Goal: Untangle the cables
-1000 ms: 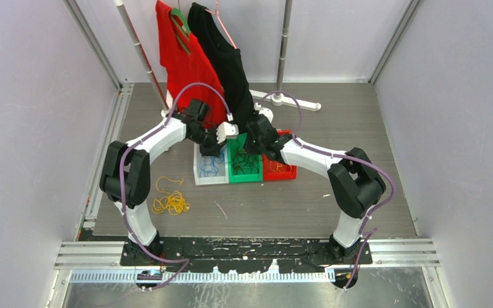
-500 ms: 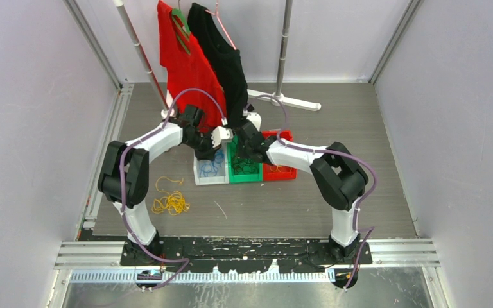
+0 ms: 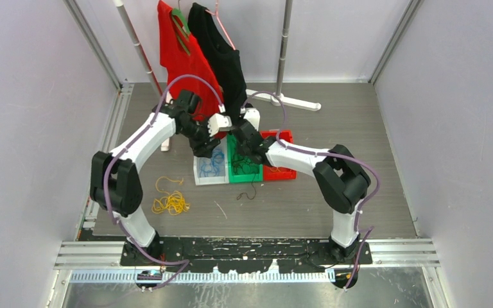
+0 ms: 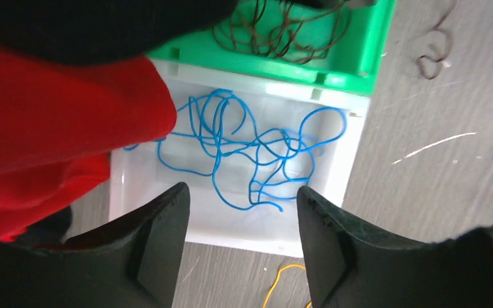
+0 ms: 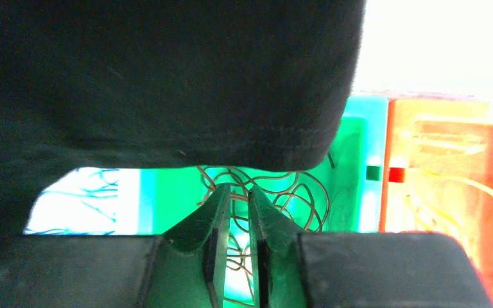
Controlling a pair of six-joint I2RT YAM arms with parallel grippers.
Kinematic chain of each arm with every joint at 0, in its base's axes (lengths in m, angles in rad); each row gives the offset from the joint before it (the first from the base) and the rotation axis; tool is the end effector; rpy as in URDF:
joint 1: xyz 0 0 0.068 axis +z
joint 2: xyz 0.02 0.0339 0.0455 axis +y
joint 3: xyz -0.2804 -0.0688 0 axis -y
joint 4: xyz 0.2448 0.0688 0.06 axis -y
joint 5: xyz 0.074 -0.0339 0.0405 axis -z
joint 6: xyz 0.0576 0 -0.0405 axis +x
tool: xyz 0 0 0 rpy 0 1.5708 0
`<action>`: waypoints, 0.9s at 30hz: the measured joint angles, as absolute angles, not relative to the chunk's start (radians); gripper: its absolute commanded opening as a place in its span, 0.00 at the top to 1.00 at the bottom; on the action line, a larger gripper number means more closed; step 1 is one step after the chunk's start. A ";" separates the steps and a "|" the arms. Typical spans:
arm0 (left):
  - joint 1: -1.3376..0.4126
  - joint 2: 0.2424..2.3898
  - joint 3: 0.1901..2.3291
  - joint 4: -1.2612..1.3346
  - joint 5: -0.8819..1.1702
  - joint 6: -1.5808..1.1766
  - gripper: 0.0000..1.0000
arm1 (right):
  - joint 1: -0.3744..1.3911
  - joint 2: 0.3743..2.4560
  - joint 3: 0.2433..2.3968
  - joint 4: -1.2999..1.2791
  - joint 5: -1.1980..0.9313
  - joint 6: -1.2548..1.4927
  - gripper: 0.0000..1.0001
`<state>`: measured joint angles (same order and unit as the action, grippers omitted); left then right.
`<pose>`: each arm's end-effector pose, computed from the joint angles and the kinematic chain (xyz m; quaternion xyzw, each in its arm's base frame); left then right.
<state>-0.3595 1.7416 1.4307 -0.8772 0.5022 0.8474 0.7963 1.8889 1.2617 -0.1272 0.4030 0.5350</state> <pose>0.3324 -0.1546 0.2566 0.5786 0.7562 -0.1922 0.2377 0.3194 0.2942 0.1978 -0.0384 0.9020 0.0957 0.4193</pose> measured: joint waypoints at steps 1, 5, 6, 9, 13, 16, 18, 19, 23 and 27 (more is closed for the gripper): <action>-0.360 1.726 1.451 -0.905 0.505 0.845 0.33 | 0.796 1.872 1.262 -0.126 0.405 0.530 0.69; -0.366 1.644 1.512 -1.006 0.542 0.846 0.31 | 0.797 1.808 1.258 -0.131 0.395 0.511 0.51; -0.367 1.625 1.525 -1.029 0.548 0.846 0.30 | 0.797 1.787 1.250 -0.135 0.387 0.506 0.50; -0.368 1.589 1.558 -1.097 0.562 0.845 0.28 | 0.798 1.696 1.197 -0.155 0.359 0.504 0.44; -0.356 1.574 1.577 -1.191 0.570 0.842 0.25 | 0.809 1.524 1.074 -0.187 0.313 0.531 0.38; -0.322 1.565 1.575 -1.259 0.575 0.844 0.23 | 0.868 1.403 0.974 -0.219 0.294 0.546 0.35; -0.278 1.542 1.560 -1.293 0.583 0.850 0.23 | 0.938 1.374 0.936 -0.241 0.280 0.548 0.34; -0.254 1.528 1.549 -1.306 0.586 0.855 0.23 | 0.974 1.375 0.923 -0.250 0.266 0.548 0.33; -0.104 1.451 1.483 -1.360 0.599 0.895 0.23 | 1.052 1.435 0.901 -0.299 0.203 0.541 0.31; 0.019 1.433 1.467 -1.414 0.609 0.932 0.22 | 1.050 1.554 0.940 -0.347 0.192 0.523 0.33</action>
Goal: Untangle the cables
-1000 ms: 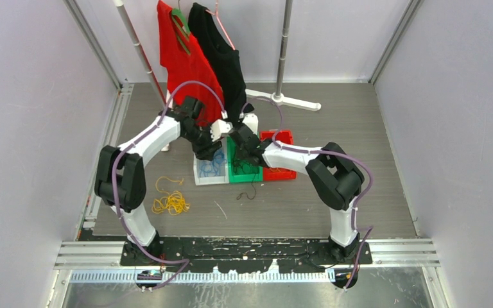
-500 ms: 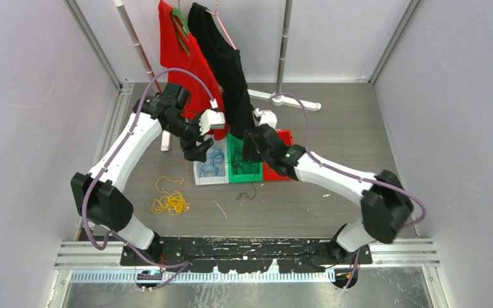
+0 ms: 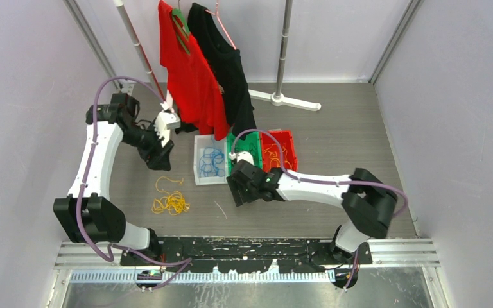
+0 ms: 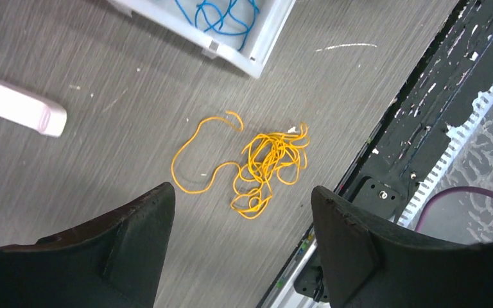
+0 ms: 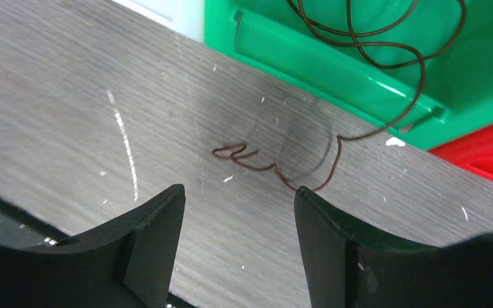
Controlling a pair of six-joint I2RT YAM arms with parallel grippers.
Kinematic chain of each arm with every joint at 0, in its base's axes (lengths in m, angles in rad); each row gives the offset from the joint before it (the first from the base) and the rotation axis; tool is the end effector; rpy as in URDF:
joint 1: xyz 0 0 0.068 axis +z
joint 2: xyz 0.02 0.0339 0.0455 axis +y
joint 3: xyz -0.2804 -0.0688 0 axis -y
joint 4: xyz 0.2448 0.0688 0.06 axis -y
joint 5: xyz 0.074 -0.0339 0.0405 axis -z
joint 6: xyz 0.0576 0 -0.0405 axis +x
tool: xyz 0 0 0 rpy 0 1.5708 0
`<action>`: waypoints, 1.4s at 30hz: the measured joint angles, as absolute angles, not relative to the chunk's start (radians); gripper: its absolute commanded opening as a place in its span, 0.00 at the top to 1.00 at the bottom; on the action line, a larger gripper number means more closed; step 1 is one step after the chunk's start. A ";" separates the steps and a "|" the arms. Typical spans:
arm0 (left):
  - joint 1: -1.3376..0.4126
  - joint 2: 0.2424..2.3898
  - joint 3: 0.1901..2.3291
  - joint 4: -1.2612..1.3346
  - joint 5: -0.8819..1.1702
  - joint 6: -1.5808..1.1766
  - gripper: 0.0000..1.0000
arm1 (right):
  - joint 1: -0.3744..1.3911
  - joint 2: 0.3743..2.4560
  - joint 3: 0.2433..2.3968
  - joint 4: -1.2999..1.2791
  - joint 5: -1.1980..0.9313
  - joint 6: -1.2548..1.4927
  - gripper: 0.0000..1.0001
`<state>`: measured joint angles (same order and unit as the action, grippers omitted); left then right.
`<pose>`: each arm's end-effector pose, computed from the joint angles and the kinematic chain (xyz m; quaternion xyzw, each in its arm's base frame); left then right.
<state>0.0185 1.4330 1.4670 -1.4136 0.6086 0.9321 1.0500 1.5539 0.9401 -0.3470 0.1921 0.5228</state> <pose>0.2477 -0.0284 0.3405 0.4446 0.8397 -0.2235 0.2175 0.1711 0.2762 0.1949 -0.2196 0.9242 0.1470 0.2759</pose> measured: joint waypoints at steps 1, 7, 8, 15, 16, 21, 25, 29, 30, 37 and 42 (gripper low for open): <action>0.039 1.433 1.467 -1.422 0.611 0.941 0.22 | 1.050 1.589 0.961 -0.358 0.192 0.519 0.34; 0.097 1.417 1.443 -1.441 0.628 0.984 0.21 | 1.046 1.745 1.048 -0.375 0.216 0.502 0.45; 0.101 1.407 1.429 -1.440 0.629 0.994 0.21 | 1.046 1.759 1.053 -0.375 0.217 0.502 0.47; 0.110 1.390 1.304 -1.409 0.594 1.036 0.21 | 1.034 1.785 1.072 -0.364 0.220 0.507 0.86; 0.111 1.390 1.281 -1.401 0.587 1.039 0.21 | 1.029 1.785 1.072 -0.364 0.218 0.510 0.91; 0.113 1.390 1.164 -1.336 0.532 1.069 0.23 | 0.985 1.778 1.072 -0.375 0.213 0.508 0.99; 0.113 1.390 1.126 -1.312 0.503 1.091 0.26 | 0.931 1.723 1.092 -0.421 0.197 0.493 0.99; 0.114 1.390 1.125 -1.301 0.500 1.111 0.27 | 0.849 1.674 1.176 -0.435 0.168 0.471 0.99; 0.113 1.390 1.125 -1.301 0.500 1.114 0.26 | 0.830 1.673 1.201 -0.435 0.161 0.466 0.99; 0.114 1.381 1.102 -1.298 0.507 1.145 0.24 | 0.767 1.787 1.340 -0.425 0.148 0.443 0.99; 0.114 1.381 1.089 -1.295 0.513 1.158 0.24 | 0.770 1.961 1.418 -0.414 0.155 0.439 0.99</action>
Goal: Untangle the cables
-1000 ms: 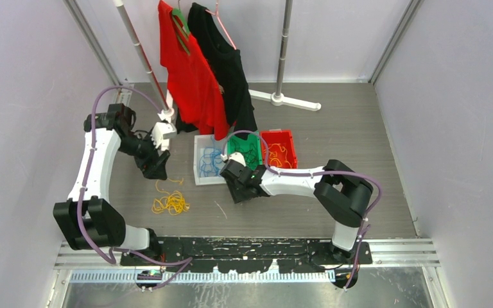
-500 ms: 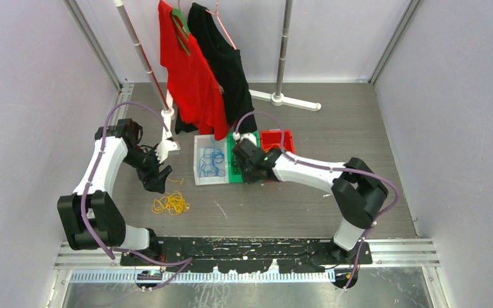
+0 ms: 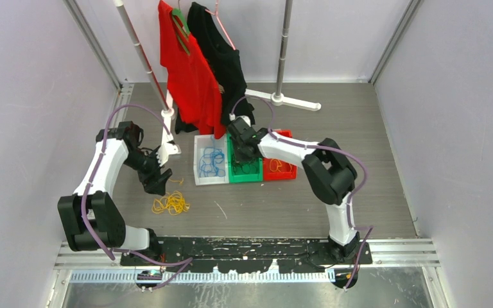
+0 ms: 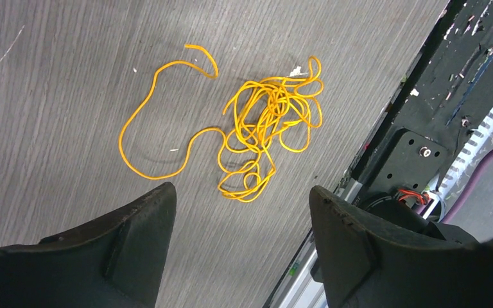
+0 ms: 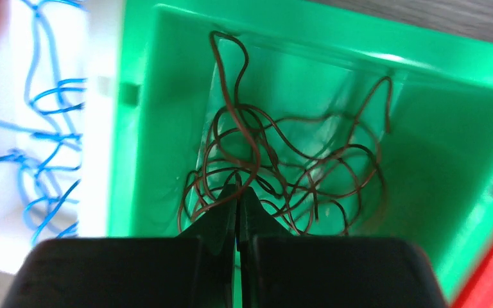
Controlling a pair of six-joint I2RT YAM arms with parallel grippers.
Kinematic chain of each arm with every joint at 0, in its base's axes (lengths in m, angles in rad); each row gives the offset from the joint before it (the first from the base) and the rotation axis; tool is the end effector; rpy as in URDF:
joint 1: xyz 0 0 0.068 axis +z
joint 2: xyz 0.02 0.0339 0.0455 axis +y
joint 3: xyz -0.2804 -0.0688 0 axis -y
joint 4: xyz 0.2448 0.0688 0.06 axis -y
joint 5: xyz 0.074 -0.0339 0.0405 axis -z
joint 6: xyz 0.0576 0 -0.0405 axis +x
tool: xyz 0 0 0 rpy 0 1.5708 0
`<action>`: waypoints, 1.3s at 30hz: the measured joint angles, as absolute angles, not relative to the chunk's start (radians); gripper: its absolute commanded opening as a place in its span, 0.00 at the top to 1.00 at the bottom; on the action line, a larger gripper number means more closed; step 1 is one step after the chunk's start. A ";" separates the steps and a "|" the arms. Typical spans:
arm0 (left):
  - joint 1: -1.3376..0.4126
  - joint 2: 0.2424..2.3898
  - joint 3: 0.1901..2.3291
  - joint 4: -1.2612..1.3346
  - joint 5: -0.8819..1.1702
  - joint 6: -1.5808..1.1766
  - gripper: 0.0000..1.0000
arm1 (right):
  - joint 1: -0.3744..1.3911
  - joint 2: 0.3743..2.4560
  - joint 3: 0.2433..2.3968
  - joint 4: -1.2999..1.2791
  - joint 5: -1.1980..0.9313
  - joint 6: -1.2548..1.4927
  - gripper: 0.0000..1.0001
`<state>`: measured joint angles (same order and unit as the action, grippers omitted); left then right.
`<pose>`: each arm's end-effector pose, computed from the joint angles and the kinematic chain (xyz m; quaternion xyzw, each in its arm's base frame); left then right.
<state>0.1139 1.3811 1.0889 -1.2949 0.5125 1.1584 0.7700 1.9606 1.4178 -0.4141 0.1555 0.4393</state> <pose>0.2186 -0.0034 0.2516 0.4807 0.8394 -0.2086 0.1442 0.3239 0.3017 0.1908 -0.1333 0.9413 0.1103 0.2899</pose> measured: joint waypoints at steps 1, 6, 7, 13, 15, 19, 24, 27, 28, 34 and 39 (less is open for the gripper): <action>0.114 1.381 1.089 -1.293 0.514 1.160 0.24 | 0.770 1.991 1.429 -0.413 0.160 0.439 0.99; 0.114 1.381 1.088 -1.276 0.516 1.161 0.23 | 0.771 2.058 1.460 -0.409 0.191 0.440 0.82; 0.114 1.381 1.087 -1.273 0.516 1.163 0.23 | 0.771 2.058 1.460 -0.406 0.200 0.440 0.75; 0.114 1.385 1.069 -1.260 0.517 1.178 0.23 | 0.770 2.006 1.411 -0.398 0.211 0.446 0.51; 0.114 1.386 1.069 -1.260 0.518 1.184 0.23 | 0.770 1.965 1.396 -0.400 0.210 0.447 0.47; 0.114 1.386 1.069 -1.261 0.519 1.191 0.23 | 0.770 1.869 1.393 -0.397 0.200 0.456 0.43; 0.114 1.386 1.073 -1.270 0.519 1.210 0.25 | 0.770 1.795 1.393 -0.390 0.183 0.473 0.42; 0.114 1.386 1.077 -1.272 0.520 1.214 0.31 | 0.770 1.780 1.393 -0.391 0.170 0.479 0.39; 0.114 1.386 1.077 -1.272 0.522 1.215 0.32 | 0.770 1.773 1.390 -0.391 0.166 0.482 0.38; 0.112 1.407 1.065 -1.238 0.528 1.193 0.44 | 0.771 1.629 1.309 -0.377 0.154 0.493 0.25; 0.087 1.471 1.047 -1.194 0.532 1.152 0.43 | 0.790 1.481 1.209 -0.326 0.156 0.493 0.24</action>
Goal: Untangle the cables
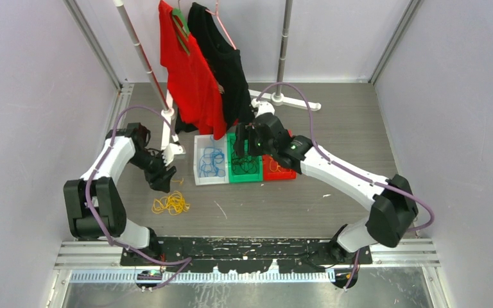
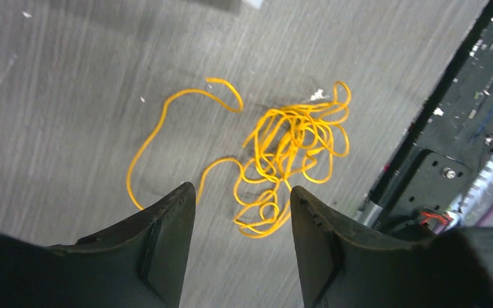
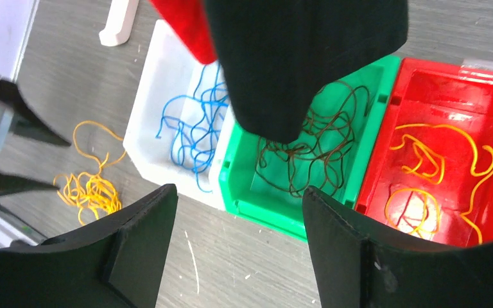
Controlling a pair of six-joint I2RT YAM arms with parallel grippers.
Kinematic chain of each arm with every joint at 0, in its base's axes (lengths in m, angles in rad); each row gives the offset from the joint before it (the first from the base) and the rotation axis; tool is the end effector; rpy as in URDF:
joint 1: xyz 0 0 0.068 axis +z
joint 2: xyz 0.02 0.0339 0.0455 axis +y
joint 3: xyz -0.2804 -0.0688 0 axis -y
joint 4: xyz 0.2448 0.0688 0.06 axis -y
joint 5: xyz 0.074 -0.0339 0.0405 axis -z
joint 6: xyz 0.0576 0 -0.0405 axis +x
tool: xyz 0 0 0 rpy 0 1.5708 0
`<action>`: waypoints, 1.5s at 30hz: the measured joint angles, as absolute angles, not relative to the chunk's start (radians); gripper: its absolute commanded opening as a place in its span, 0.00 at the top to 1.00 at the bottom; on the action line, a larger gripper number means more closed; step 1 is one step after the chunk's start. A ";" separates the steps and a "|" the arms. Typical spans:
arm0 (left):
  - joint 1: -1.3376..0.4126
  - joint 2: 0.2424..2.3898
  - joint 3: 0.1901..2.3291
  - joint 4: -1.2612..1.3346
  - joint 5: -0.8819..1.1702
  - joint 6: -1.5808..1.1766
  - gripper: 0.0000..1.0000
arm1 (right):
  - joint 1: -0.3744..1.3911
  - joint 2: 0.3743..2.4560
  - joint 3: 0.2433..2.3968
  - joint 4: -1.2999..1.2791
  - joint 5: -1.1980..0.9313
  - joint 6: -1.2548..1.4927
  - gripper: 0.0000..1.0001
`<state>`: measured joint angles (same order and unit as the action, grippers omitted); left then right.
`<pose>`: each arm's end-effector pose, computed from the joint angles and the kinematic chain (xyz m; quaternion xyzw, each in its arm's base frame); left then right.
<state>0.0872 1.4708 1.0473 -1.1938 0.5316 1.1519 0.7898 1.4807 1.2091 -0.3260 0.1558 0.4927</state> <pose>0.2357 -0.0087 0.2231 0.4843 0.8342 -0.2268 0.1342 0.2562 0.2458 0.3112 -0.0944 0.8769 0.2238 0.4147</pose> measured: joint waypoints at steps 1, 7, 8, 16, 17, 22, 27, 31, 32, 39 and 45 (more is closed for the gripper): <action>0.076 1.478 1.045 -1.171 0.530 1.131 0.43 | 0.799 1.459 1.187 -0.313 0.158 0.492 0.24; 0.054 1.537 1.067 -1.062 0.443 1.060 0.39 | 0.869 1.419 1.101 -0.274 0.185 0.475 0.27; 0.057 1.558 1.076 -1.051 0.426 1.058 0.36 | 0.883 1.418 1.088 -0.268 0.191 0.472 0.27; 0.101 1.708 1.100 -1.041 0.355 1.086 0.47 | 0.922 1.380 1.019 -0.237 0.213 0.469 0.34; 0.104 1.721 1.100 -1.040 0.350 1.088 0.56 | 0.922 1.372 1.014 -0.233 0.217 0.469 0.36; 0.107 1.747 1.101 -1.025 0.344 1.073 0.97 | 0.925 1.354 0.998 -0.202 0.228 0.474 0.43; 0.107 1.721 1.157 -1.090 0.397 1.044 1.00 | 0.934 1.354 0.986 -0.174 0.222 0.485 0.38; 0.105 1.618 1.297 -1.230 0.495 1.001 1.00 | 0.934 1.354 0.975 -0.113 0.184 0.511 0.27; 0.103 1.590 1.334 -1.260 0.519 0.991 1.00 | 0.934 1.354 0.968 -0.084 0.168 0.520 0.25; 0.064 1.369 1.513 -1.488 0.685 0.886 1.00 | 0.937 1.355 0.893 0.139 0.035 0.561 0.19; 0.011 1.275 1.660 -1.570 0.777 0.739 1.00 | 0.978 1.367 0.849 0.350 -0.080 0.567 0.17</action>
<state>0.0109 1.2751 1.6600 -1.5703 0.7773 0.7391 0.9775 1.3666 0.8490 0.3504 -0.0795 0.5671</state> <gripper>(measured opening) 0.010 0.825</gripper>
